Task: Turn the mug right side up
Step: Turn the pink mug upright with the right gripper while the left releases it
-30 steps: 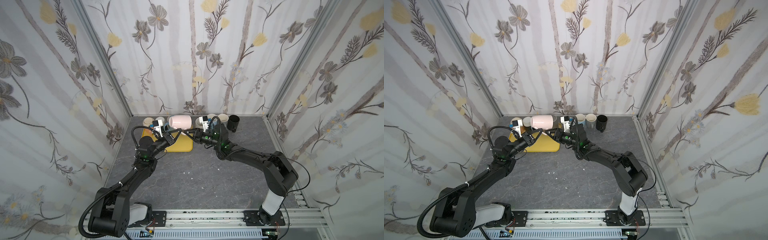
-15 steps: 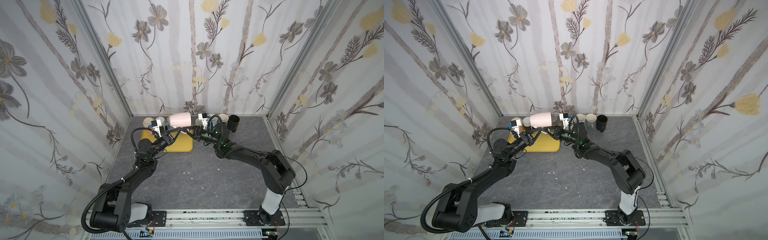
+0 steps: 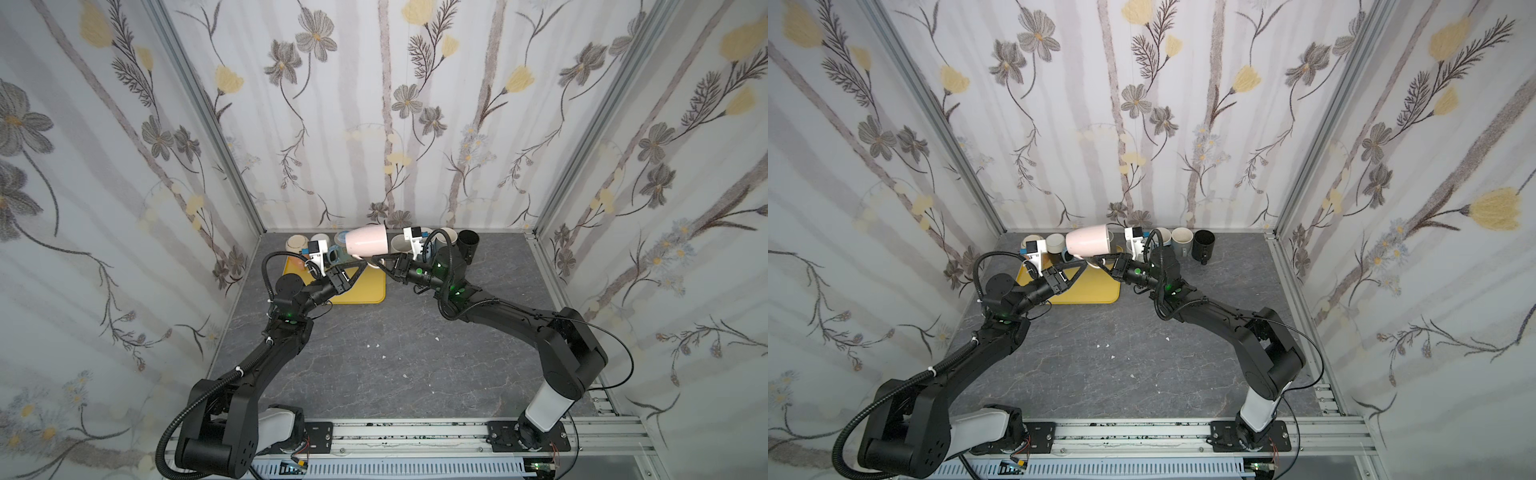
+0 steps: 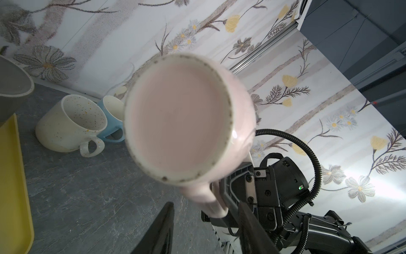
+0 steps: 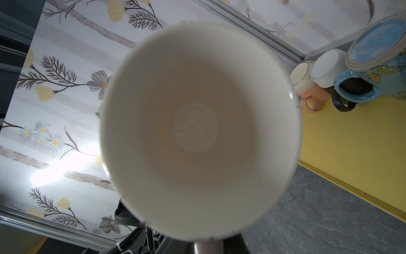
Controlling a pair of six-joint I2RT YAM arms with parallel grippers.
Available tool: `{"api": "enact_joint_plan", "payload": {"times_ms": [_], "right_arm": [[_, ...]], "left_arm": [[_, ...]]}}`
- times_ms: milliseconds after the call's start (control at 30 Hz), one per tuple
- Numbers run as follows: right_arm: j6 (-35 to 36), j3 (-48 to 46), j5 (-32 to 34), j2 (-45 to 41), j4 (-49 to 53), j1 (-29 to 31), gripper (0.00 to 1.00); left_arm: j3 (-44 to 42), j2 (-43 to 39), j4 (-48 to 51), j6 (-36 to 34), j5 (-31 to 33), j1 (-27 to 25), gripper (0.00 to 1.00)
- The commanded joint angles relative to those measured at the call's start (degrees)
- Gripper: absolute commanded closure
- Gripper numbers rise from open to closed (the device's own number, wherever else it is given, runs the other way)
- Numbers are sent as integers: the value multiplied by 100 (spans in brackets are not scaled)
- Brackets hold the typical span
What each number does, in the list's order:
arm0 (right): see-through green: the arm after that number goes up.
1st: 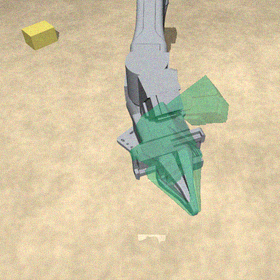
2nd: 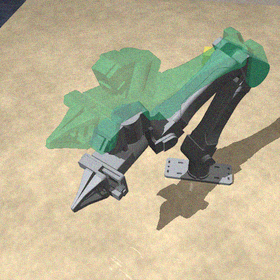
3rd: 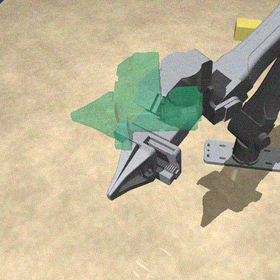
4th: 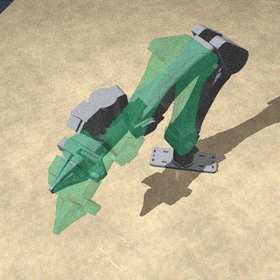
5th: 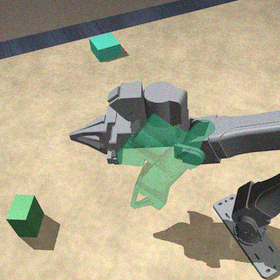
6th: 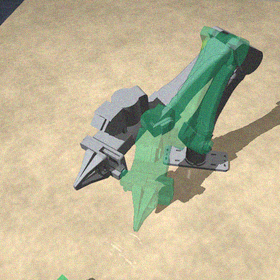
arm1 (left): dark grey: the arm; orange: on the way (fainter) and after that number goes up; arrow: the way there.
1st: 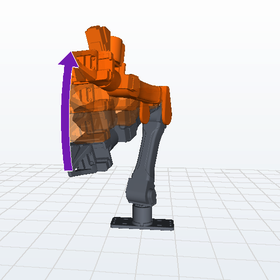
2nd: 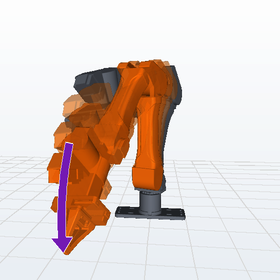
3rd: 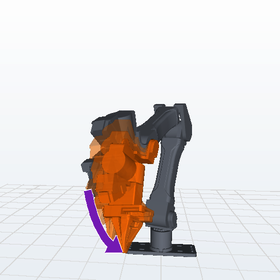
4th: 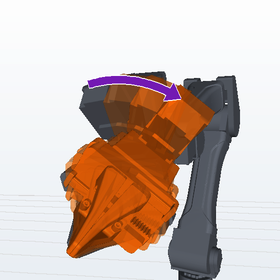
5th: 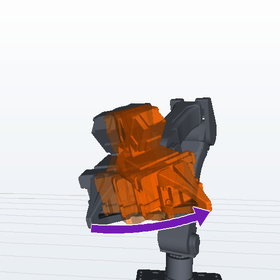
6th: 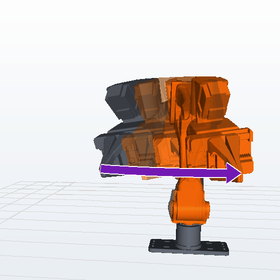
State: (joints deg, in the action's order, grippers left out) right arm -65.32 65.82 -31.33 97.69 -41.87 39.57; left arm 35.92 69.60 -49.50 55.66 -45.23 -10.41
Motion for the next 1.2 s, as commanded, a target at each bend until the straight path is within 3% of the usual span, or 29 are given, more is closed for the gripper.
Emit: {"api": "enact_joint_plan", "payload": {"times_ms": [0,233,600,867,1167], "right_arm": [[335,-49,213,-211,-100,-63,100],[780,-387,560,-585,617,-295,100],[2273,-552,2069,-1182,3411,-291,100],[2780,-298,3070,-796,4602,52,100],[2980,361,3744,-18,5472,128,100]], "left_arm": [[147,-166,863,-728,-36,22,52],[225,-376,1913,-1413,198,99,50],[274,-203,2814,-1949,561,174,49],[274,-22,3298,-2305,838,207,49],[310,18,3670,-2510,999,258,49]]}}
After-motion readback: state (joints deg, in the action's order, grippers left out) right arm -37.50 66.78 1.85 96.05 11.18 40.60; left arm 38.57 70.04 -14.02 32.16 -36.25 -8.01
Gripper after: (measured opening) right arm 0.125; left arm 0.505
